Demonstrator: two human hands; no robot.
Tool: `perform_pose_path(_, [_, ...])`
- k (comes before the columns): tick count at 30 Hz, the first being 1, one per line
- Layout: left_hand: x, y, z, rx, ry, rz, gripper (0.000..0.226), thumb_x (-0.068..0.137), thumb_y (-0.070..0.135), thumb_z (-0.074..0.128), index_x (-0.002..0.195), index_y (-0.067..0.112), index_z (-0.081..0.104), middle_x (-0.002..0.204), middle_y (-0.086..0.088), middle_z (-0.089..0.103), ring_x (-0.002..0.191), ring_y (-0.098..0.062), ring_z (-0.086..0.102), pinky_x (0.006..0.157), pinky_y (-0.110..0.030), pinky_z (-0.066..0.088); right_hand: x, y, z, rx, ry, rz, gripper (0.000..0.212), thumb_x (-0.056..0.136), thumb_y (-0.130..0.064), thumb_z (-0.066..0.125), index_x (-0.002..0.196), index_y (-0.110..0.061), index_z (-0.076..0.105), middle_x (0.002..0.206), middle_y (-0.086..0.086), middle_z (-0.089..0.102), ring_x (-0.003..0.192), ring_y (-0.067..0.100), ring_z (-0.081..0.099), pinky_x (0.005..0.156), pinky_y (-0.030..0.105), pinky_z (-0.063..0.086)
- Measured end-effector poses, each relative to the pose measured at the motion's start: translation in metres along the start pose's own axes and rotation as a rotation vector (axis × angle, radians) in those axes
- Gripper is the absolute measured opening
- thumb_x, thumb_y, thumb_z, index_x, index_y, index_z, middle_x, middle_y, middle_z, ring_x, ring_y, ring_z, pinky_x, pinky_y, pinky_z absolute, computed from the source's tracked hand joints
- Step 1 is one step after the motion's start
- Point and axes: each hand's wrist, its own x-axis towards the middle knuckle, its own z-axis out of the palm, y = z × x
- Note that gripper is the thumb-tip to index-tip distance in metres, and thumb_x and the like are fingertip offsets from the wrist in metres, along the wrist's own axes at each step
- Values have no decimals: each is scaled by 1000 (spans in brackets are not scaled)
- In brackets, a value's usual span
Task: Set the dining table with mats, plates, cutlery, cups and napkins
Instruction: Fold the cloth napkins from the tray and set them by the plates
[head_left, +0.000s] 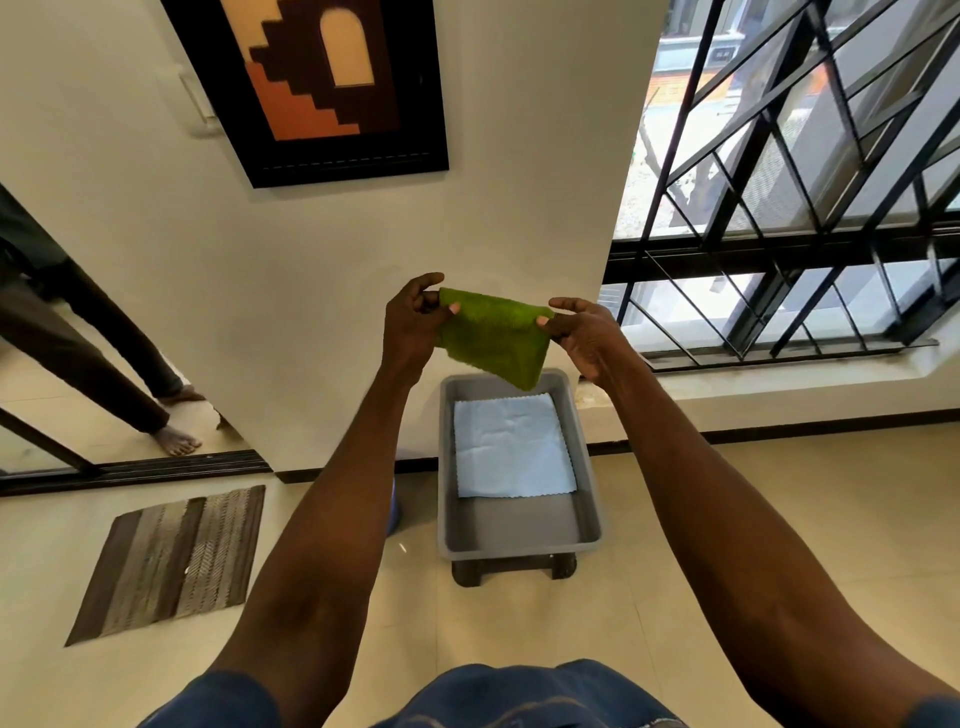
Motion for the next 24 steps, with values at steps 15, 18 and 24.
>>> perform_pose_path(15, [4, -11, -2, 343, -1, 124, 34, 85, -7, 57, 116, 6, 67, 111, -10, 69, 101, -18, 62, 92, -30, 50, -4, 11, 12, -769, 172, -258, 13, 81, -12, 69, 73, -15, 59, 70, -2, 57, 69, 14, 52, 61, 27, 39])
perform_pose_path(18, [6, -12, 1, 363, 10, 82, 32, 86, -6, 58, 113, 6, 68, 111, -8, 69, 103, -19, 62, 96, -33, 50, -10, 14, 16, -615, 203, -299, 15, 85, -11, 61, 76, -17, 51, 74, -1, 52, 72, 15, 48, 63, 30, 36])
perform_pose_path(24, [-9, -4, 13, -90, -47, -112, 27, 82, -9, 61, 99, 11, 67, 80, -3, 66, 79, -14, 61, 77, -30, 51, -20, 10, 4, -443, 262, -401, 20, 91, -23, 65, 105, -17, 52, 94, -6, 59, 88, 11, 61, 70, 31, 50])
